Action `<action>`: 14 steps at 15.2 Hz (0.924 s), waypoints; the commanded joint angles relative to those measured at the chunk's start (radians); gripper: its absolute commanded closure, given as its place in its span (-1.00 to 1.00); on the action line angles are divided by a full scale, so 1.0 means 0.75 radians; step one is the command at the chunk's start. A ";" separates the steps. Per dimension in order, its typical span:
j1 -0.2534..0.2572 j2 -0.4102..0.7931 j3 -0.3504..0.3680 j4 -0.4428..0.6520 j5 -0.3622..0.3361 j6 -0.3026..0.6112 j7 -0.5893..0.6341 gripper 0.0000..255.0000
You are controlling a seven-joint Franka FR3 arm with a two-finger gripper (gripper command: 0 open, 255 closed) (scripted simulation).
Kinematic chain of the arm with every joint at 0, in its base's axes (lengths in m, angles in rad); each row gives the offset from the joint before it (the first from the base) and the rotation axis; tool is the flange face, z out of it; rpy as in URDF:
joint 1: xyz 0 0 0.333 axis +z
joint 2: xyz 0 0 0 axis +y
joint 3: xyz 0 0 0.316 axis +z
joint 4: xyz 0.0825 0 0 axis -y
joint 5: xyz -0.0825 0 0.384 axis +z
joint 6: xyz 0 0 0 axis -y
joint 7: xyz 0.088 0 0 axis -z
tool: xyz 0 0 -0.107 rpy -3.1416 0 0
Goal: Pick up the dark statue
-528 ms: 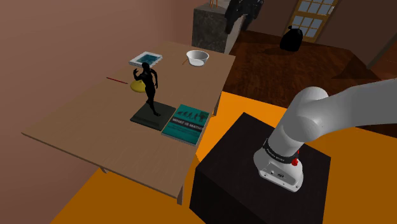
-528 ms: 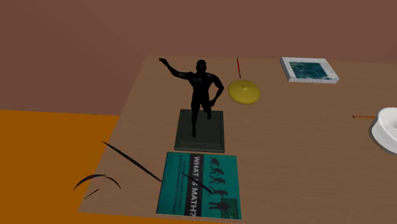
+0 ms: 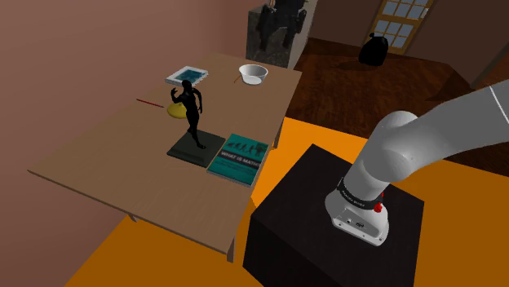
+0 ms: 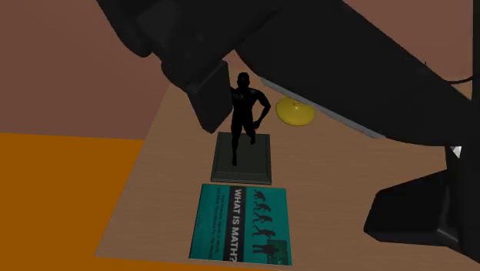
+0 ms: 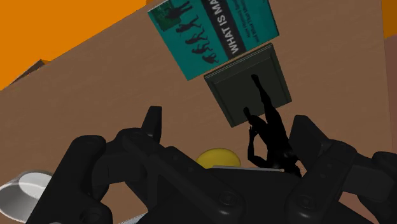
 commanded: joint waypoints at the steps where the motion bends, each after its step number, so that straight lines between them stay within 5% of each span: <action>1: 0.004 0.090 0.015 0.029 0.018 0.049 0.031 -1.00; 14: 0.039 0.731 0.109 0.407 0.094 0.237 0.236 -1.00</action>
